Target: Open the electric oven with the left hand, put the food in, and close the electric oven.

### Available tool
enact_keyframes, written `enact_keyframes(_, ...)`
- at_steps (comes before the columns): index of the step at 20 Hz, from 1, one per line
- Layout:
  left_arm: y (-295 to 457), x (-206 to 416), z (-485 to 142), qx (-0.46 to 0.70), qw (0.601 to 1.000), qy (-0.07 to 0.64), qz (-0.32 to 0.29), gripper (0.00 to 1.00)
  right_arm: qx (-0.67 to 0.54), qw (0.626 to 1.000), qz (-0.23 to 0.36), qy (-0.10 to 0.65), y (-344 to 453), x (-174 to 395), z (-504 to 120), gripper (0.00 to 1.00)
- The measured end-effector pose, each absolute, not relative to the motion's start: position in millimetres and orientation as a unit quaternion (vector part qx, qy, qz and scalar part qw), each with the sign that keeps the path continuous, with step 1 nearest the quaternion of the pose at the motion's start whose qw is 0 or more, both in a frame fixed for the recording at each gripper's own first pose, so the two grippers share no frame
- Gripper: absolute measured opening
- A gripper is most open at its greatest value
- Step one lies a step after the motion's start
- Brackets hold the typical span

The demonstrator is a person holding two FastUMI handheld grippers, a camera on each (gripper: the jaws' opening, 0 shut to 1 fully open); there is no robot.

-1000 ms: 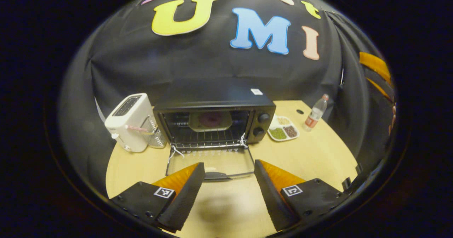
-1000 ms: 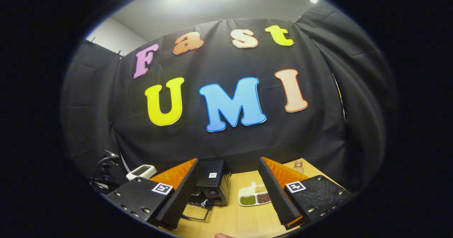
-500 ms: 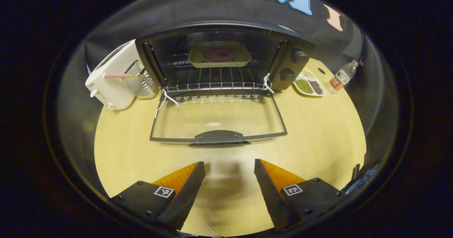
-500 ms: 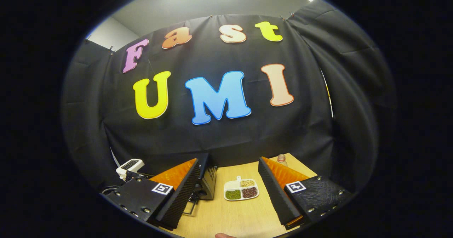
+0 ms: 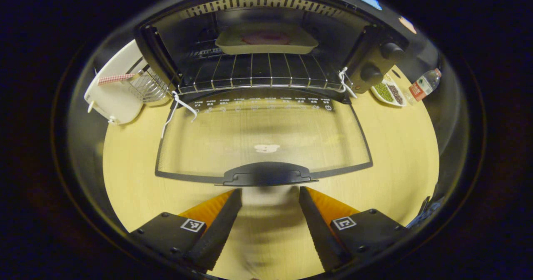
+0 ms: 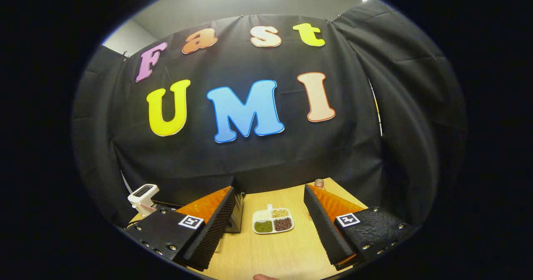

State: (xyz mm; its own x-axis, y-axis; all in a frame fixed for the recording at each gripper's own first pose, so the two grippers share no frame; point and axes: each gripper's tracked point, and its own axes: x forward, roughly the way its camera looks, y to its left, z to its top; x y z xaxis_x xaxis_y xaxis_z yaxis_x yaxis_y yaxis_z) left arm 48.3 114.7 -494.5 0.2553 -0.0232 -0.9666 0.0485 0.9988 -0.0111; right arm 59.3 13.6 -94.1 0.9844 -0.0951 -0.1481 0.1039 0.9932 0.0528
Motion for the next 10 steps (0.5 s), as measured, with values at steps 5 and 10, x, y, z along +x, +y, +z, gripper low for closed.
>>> enact_keyframes(5, 116.0, 51.9, -499.2, 0.013, 0.787, 0.617, -0.021, 0.95, 0.036, 0.994, -0.068, 0.08, 1.8, 56.9, -98.3, 1.0)
enact_keyframes(10, 115.7, 51.1, -487.6, 0.013, 0.796, 0.604, -0.028, 0.95, 0.044, 0.993, -0.07, 0.084, 5.3, 58.1, -100.2, 1.0)
